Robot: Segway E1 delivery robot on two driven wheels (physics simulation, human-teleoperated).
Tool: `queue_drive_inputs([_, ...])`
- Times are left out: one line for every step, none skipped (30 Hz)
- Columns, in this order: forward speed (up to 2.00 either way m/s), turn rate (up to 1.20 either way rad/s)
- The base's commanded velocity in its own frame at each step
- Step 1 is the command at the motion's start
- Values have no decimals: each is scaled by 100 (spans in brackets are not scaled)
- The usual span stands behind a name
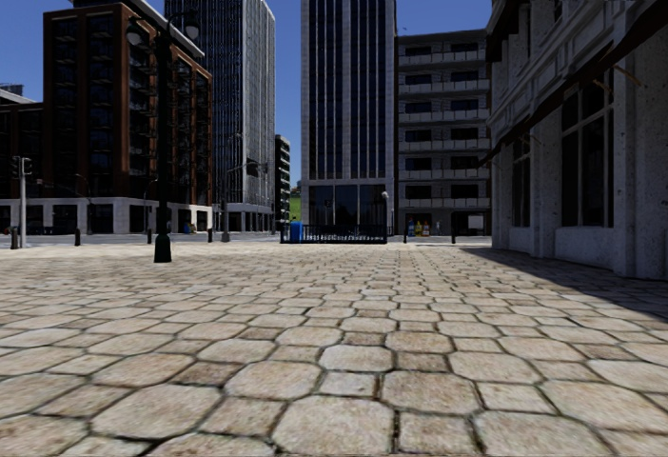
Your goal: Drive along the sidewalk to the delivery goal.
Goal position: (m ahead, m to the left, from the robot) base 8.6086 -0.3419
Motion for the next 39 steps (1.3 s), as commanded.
queue_drive_inputs([200,0])
queue_drive_inputs([200,0])
queue_drive_inputs([200,0])
queue_drive_inputs([200,0])
queue_drive_inputs([200,0])
queue_drive_inputs([200,0])
queue_drive_inputs([200,0])
queue_drive_inputs([200,0])
queue_drive_inputs([200,0])
queue_drive_inputs([200,0])
queue_drive_inputs([200,0])
queue_drive_inputs([200,0])
queue_drive_inputs([200,0])
queue_drive_inputs([200,0])
queue_drive_inputs([200,0])
queue_drive_inputs([200,0])
queue_drive_inputs([200,0])
queue_drive_inputs([200,0])
queue_drive_inputs([200,0])
queue_drive_inputs([200,0])
queue_drive_inputs([200,0])
queue_drive_inputs([200,-13])
queue_drive_inputs([200,-20])
queue_drive_inputs([200,-22])
queue_drive_inputs([200,-23])
queue_drive_inputs([200,-23])
queue_drive_inputs([200,-23])
queue_drive_inputs([200,-23])
queue_drive_inputs([200,-23])
queue_drive_inputs([200,-23])
queue_drive_inputs([200,-23])
queue_drive_inputs([200,-23])
queue_drive_inputs([200,-23])
queue_drive_inputs([200,-23])
queue_drive_inputs([200,-23])
queue_drive_inputs([200,-23])
queue_drive_inputs([200,-21])
queue_drive_inputs([200,-3])
queue_drive_inputs([200,0])
